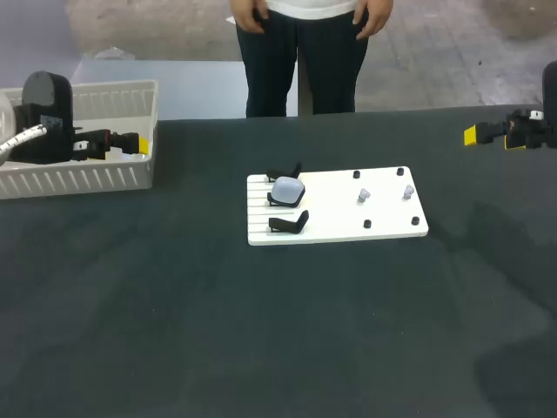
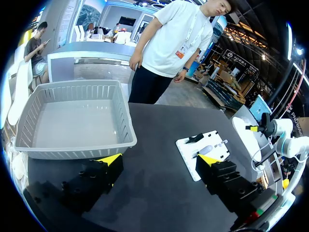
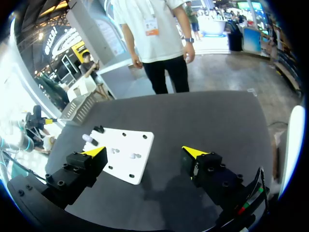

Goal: Pick up each earbud case from the left stands, insert the matching earbuds, close the lid, and place the case in the box.

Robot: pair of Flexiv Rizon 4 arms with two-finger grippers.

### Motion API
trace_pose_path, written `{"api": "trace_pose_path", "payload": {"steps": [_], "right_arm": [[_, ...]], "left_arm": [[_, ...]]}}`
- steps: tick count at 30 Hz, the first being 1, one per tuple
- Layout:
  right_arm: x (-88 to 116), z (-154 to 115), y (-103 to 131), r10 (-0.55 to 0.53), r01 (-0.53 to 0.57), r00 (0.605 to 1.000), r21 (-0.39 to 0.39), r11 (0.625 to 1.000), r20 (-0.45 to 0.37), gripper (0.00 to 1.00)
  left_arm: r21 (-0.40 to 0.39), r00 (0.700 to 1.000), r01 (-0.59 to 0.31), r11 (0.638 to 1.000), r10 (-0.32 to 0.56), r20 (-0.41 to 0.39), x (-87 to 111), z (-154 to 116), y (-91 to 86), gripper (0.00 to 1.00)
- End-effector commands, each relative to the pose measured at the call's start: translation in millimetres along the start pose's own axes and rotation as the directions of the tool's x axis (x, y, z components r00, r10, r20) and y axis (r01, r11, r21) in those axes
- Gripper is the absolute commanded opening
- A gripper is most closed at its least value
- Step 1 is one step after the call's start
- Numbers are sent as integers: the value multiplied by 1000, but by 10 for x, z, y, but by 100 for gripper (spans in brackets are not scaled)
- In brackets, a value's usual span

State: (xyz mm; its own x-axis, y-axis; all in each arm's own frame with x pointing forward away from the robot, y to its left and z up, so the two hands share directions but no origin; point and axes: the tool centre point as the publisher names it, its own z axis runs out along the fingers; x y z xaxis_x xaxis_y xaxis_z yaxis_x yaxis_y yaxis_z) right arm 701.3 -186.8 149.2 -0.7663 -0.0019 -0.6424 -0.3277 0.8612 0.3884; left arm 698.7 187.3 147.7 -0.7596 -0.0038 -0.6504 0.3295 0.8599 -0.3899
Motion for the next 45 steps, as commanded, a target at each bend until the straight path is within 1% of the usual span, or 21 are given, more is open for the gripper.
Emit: {"api": "trace_pose_path", "payload": {"steps": [1, 21, 23, 24, 25, 26, 27, 28, 29, 30, 31, 32, 34, 35, 36, 39, 40, 41, 42, 44, 45], "right_arm": [[2, -3, 14, 1, -1, 1000, 6, 1000, 1, 100], [2, -3, 14, 1, -1, 1000, 6, 1000, 1, 100], [2, -3, 14, 1, -1, 1000, 6, 1000, 1, 100], [2, -3, 14, 1, -1, 1000, 6, 1000, 1, 100], [2, -3, 14, 1, -1, 1000, 6, 1000, 1, 100], [2, -3, 14, 1, -1, 1000, 6, 1000, 1, 100], [2, -3, 14, 1, -1, 1000, 6, 1000, 1, 100], [2, -3, 14, 1, -1, 1000, 6, 1000, 1, 100], [2, -3, 14, 1, -1, 1000, 6, 1000, 1, 100], [2, -3, 14, 1, -1, 1000, 6, 1000, 1, 100], [2, -3, 14, 1, -1, 1000, 6, 1000, 1, 100], [2, -3, 14, 1, -1, 1000, 6, 1000, 1, 100], [2, -3, 14, 1, -1, 1000, 6, 1000, 1, 100], [2, -3, 14, 1, -1, 1000, 6, 1000, 1, 100], [2, -3, 14, 1, -1, 1000, 6, 1000, 1, 100], [2, -3, 14, 1, -1, 1000, 6, 1000, 1, 100], [2, -3, 14, 1, -1, 1000, 6, 1000, 1, 100], [2, -3, 14, 1, -1, 1000, 6, 1000, 1, 100], [2, -3, 14, 1, -1, 1000, 6, 1000, 1, 100], [2, -3, 14, 1, -1, 1000, 6, 1000, 1, 100], [2, -3, 14, 1, -1, 1000, 6, 1000, 1, 100]], "left_arm": [[-11, 1000, 2, 1000, -2, -9, -18, -2, -23, 100], [-11, 1000, 2, 1000, -2, -9, -18, -2, -23, 100], [113, 992, -119, 986, 122, -26, -38, 28, -49, 100], [166, 985, -166, 972, 171, -15, -49, 41, -48, 100], [180, 970, -232, 956, 242, -33, -59, 64, -61, 100], [210, 961, -268, 940, 276, -7, -64, 81, -68, 100], [245, 951, -297, 923, 308, -5, -69, 89, -66, 100], [260, 933, -347, 901, 359, -1, -75, 113, -72, 100], [268, 923, -374, 888, 385, 12, -79, 133, -75, 100], [309, 909, -398, 864, 416, 9, -89, 160, -75, 100], [324, 896, -429, 843, 444, 32, -96, 176, -73, 100], [335, 865, -484, 808, 500, 45, -92, 198, -80, 100], [400, 815, -560, 726, 570, 107, -68, 223, -99, 100], [415, 800, -577, 703, 590, 113, -56, 233, -102, 100], [416, 773, -609, 675, 622, 124, -47, 252, -118, 100], [454, 733, -654, 605, 656, 181, -26, 256, -159, 100], [461, 715, -672, 580, 671, 199, -21, 252, -168, 100], [465, 708, -679, 569, 675, 208, -15, 250, -178, 100], [472, 690, -697, 540, 684, 236, -8, 244, -200, 100], [484, 674, -714, 506, 684, 280, -6, 229, -233, 100], [494, 661, -725, 480, 685, 306, -3, 220, -251, 100]]}}
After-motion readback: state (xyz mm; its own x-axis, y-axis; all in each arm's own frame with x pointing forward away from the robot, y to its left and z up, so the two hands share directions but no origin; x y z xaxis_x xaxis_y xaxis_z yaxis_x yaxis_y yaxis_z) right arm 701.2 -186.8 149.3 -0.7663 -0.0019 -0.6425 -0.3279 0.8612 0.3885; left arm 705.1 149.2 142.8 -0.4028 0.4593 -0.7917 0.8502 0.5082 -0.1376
